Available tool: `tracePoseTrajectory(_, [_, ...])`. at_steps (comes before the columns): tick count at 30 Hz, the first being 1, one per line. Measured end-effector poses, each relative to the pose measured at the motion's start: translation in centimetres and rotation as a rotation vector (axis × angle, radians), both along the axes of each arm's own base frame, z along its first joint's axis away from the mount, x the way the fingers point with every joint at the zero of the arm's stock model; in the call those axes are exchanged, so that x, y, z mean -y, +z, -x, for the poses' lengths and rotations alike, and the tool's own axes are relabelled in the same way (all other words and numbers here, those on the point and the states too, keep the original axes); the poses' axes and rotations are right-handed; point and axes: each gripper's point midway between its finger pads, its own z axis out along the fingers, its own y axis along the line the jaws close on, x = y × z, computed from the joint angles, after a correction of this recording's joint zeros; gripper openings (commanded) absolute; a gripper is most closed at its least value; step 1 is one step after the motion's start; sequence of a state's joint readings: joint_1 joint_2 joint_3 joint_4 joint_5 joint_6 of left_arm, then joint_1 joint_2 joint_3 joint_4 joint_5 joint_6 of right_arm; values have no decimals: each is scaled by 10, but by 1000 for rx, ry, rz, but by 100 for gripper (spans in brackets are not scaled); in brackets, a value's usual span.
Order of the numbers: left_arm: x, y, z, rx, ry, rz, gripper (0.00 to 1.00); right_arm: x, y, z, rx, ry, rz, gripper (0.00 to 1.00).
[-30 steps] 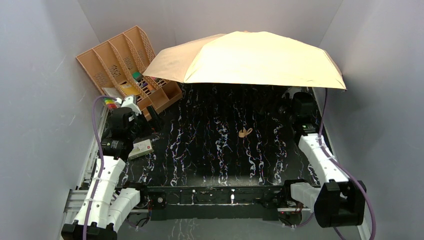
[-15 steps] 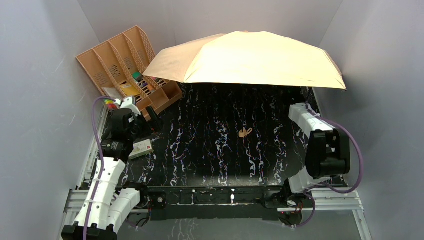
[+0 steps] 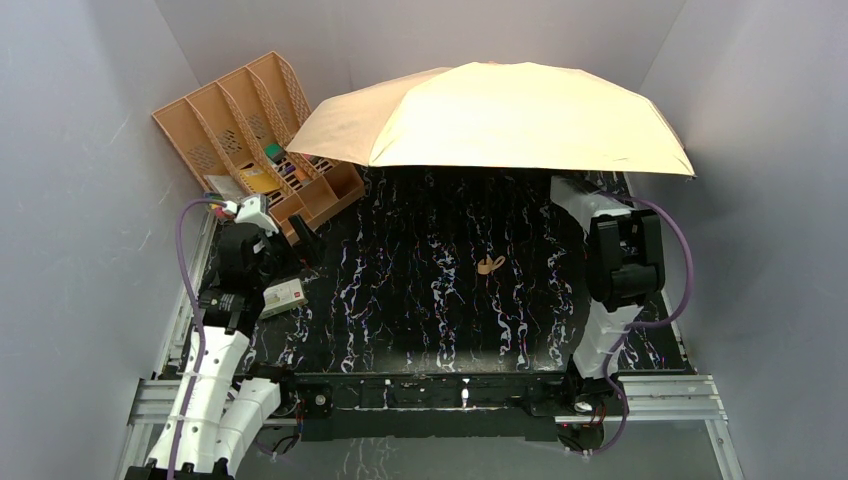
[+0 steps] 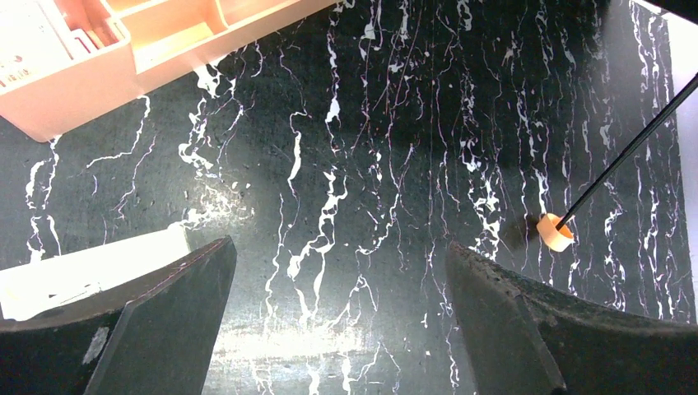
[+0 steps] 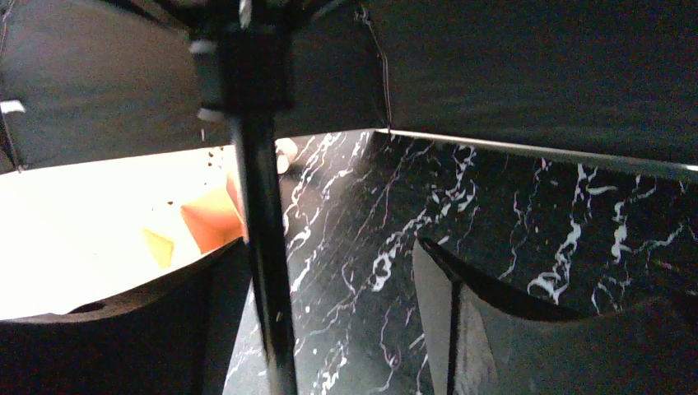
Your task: Put away the umbrella
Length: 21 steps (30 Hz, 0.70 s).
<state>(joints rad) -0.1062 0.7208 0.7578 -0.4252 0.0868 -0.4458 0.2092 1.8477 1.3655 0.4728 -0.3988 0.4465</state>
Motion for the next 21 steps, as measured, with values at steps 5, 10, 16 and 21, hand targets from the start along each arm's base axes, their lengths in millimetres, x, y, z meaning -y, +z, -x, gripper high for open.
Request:
tracePoseTrajectory(5, [0, 1, 1, 13, 1, 1, 98, -9, 2, -23, 8, 24, 2, 56])
tracePoseTrajectory(10, [0, -3, 1, 1, 2, 0, 98, -15, 4, -27, 2, 50, 1, 36])
tracePoseTrajectory(16, [-1, -5, -1, -11, 10, -2, 98, -25, 6, -20, -3, 94, -12, 15])
tracePoseTrajectory(21, [2, -21, -5, -77, 5, 6, 98, -29, 8, -17, -21, 113, -42, 0])
